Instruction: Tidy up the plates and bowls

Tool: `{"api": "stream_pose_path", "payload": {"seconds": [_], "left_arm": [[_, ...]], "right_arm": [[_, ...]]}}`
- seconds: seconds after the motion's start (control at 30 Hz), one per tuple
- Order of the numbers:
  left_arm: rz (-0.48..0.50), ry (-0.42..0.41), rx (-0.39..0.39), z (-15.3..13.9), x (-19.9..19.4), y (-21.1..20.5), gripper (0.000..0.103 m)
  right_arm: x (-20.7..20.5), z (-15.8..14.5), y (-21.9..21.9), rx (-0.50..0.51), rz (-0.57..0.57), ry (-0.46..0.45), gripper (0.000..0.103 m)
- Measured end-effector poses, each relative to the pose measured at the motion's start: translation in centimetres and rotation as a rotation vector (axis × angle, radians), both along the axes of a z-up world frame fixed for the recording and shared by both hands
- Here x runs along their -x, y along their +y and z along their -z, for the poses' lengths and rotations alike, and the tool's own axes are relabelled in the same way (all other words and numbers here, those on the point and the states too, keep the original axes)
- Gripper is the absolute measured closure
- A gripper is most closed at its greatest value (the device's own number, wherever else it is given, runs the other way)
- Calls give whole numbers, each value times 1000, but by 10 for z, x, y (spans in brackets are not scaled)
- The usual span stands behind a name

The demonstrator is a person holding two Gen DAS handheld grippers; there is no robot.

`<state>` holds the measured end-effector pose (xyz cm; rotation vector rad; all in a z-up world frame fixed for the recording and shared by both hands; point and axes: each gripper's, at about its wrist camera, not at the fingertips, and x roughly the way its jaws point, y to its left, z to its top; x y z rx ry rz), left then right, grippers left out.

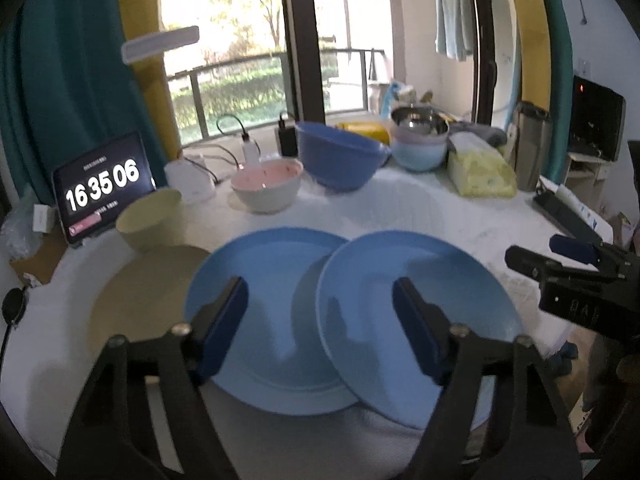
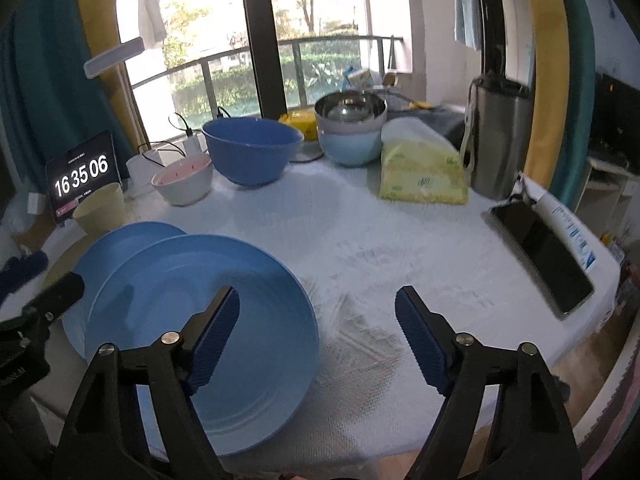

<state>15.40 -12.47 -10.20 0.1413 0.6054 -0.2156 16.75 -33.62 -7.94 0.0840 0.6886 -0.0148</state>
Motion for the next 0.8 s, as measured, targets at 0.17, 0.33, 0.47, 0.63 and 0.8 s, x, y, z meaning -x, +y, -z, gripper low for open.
{"api": "stream_pose_path", "payload": {"seconds": [0.17,0.33,0.47,0.63,0.8], "left_arm": [[5,48,-9,12,-10,-6,41],[5,84,-17,21,-19,-8,47],[6,113,-17,28,-25,-10,53],[13,146,-27,36,-29,-14,59],[21,159,-31,40,-30,-17,60]], "right_arm": [[-15,12,-4,-18,-14,47,31],[-24,23,-6,-42,-26,84,39],[-29,29,-6,-55,-32,103,49],[-34,39,-6,-60,-44,133,60],[-35,43,-5,-67,-41,145,62]]}}
